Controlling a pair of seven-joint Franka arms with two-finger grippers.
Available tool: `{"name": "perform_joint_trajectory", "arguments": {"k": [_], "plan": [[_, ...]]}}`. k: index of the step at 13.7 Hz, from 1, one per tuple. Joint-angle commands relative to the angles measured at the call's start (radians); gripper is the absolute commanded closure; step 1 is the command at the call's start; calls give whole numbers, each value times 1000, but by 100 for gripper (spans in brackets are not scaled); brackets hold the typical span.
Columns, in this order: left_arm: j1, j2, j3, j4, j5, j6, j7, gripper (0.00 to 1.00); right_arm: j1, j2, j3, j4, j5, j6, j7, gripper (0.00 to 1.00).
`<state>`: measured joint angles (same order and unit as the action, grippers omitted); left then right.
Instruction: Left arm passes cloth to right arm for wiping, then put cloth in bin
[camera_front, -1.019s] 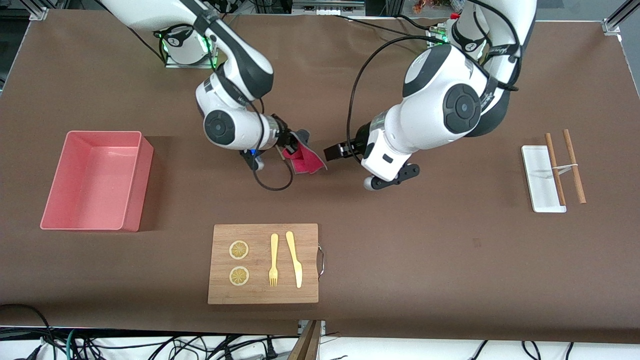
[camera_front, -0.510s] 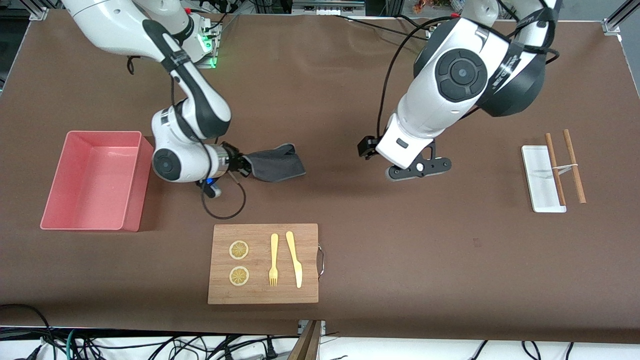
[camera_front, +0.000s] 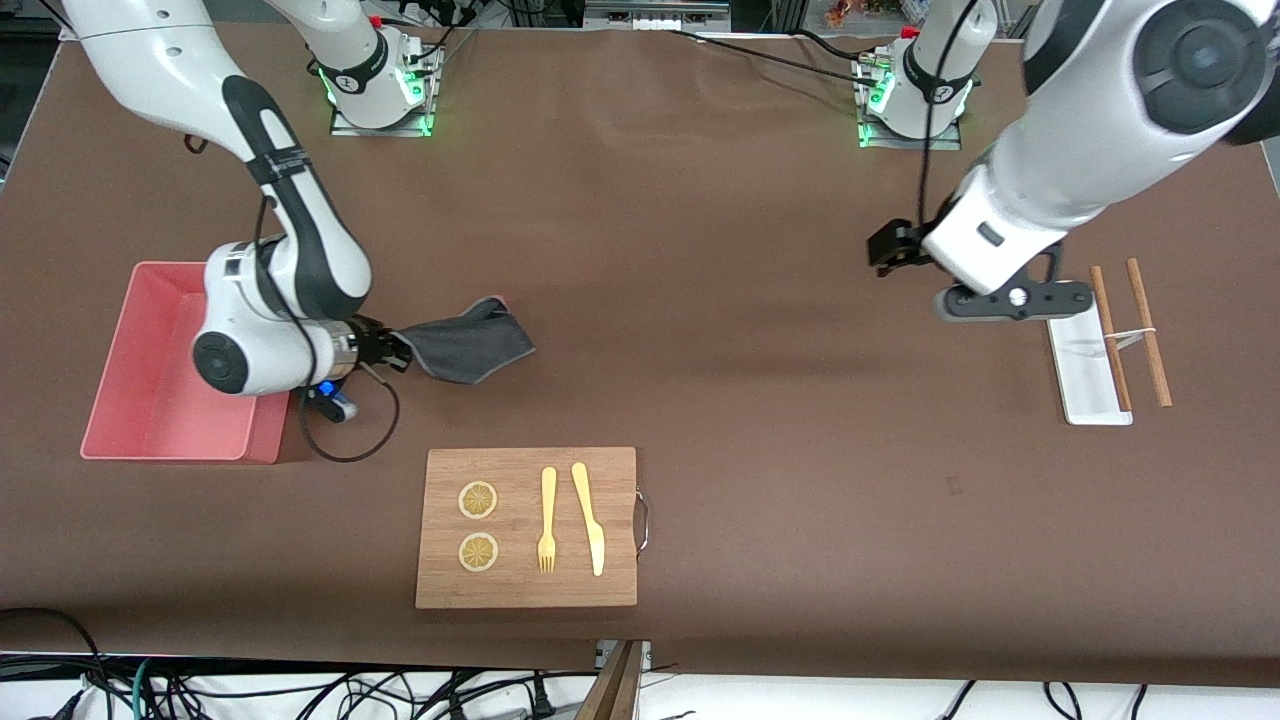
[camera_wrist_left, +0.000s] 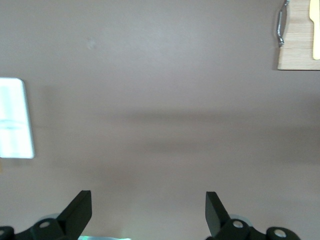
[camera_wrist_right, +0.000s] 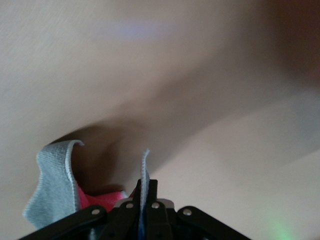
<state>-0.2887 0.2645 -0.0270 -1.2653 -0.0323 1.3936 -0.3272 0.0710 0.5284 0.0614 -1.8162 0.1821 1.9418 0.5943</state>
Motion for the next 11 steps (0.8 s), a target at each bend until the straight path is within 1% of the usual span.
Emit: {"name": "perform_joint_trajectory", "arguments": {"k": [1, 2, 3, 4, 5, 6, 7, 8, 9, 10, 11], "plan": [[92, -97, -7, -128, 26, 36, 205, 0, 0, -33, -50, 3, -94, -37, -137, 100], [141, -120, -10, -185, 28, 70, 246, 0, -5, -34, -60, 14, -143, -41, -178, 100], [207, -125, -17, -213, 31, 108, 304, 0, -11, -34, -66, 27, -176, -49, -214, 100], [242, -129, -22, -233, 38, 140, 427, 0, -13, -34, -69, 40, -196, -50, -249, 100], [264, -134, -24, -268, 38, 183, 501, 0, -13, -34, -69, 50, -211, -50, -270, 100], [299, -161, -24, -311, 29, 215, 508, 0, -13, -34, -68, 58, -214, -53, -265, 100], [327, -213, -25, -372, 25, 244, 508, 0, -13, -34, -60, 66, -205, -56, -249, 100], [330, -273, -25, -450, 25, 286, 507, 0, -11, -33, -48, 69, -199, -57, -204, 100], [332, -330, -25, -526, 31, 310, 505, 0, -13, -30, -11, 70, -199, -53, -138, 100], [327, -344, -24, -549, 40, 333, 498, 0, -10, -25, 20, 71, -199, -49, -66, 100], [322, -343, -21, -548, 40, 329, 481, 0, -7, -19, 44, 71, -199, -43, -1, 100]]}}
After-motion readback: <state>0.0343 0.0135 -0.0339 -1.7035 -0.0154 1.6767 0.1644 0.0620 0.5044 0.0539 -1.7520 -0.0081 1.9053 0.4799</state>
